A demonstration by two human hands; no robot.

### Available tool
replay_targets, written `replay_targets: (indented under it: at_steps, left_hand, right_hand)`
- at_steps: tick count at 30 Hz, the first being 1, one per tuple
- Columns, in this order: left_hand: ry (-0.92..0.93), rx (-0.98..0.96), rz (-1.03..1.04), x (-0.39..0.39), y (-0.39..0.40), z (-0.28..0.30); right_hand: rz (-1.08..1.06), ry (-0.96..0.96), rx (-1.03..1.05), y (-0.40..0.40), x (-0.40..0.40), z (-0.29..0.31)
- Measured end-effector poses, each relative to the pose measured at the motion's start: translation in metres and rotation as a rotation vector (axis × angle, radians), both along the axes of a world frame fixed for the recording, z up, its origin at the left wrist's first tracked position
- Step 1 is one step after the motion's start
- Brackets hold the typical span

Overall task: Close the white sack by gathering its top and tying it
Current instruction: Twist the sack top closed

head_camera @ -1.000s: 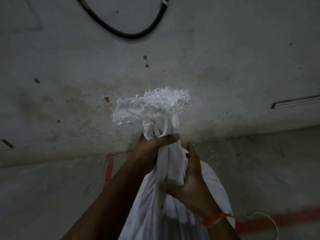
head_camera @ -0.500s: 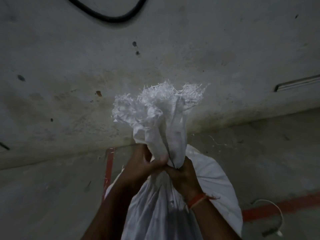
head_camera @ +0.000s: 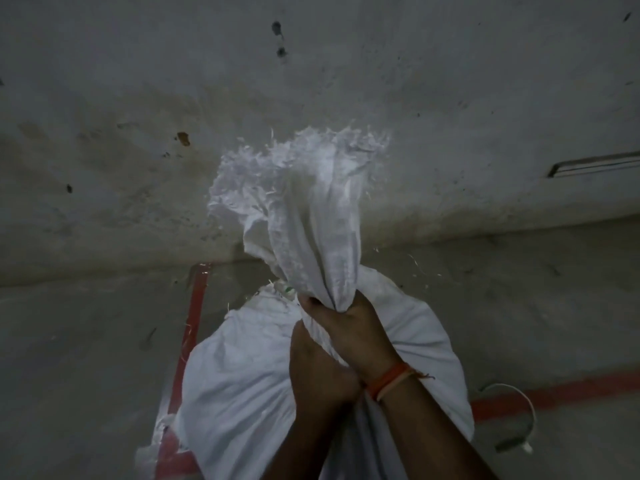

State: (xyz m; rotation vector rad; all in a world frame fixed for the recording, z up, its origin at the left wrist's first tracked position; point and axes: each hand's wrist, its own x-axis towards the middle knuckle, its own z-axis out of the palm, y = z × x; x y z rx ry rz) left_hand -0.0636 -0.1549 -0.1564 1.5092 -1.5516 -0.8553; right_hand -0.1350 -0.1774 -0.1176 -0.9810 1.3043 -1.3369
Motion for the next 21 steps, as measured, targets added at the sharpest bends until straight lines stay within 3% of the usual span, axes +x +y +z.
replay_targets:
  at_steps: [4, 7, 16, 21]
  left_hand:
    - [0.120, 0.093, -0.044, 0.003, -0.011, -0.031]
    - [0.088, 0.090, 0.046, 0.008, -0.016, -0.023]
    - [0.226, 0.189, 0.085, 0.013, -0.022, -0.034]
    - [0.164, 0.148, 0.150, 0.005, -0.015, -0.032]
  right_hand:
    - [0.013, 0.158, 0.008, -0.001, 0.006, -0.006]
    - [0.058, 0.259, -0.018, 0.000, 0.005, -0.007]
    - [0.108, 0.404, -0.069, 0.015, -0.028, -0.016]
    - [0.068, 0.464, -0.130, 0.021, -0.010, -0.018]
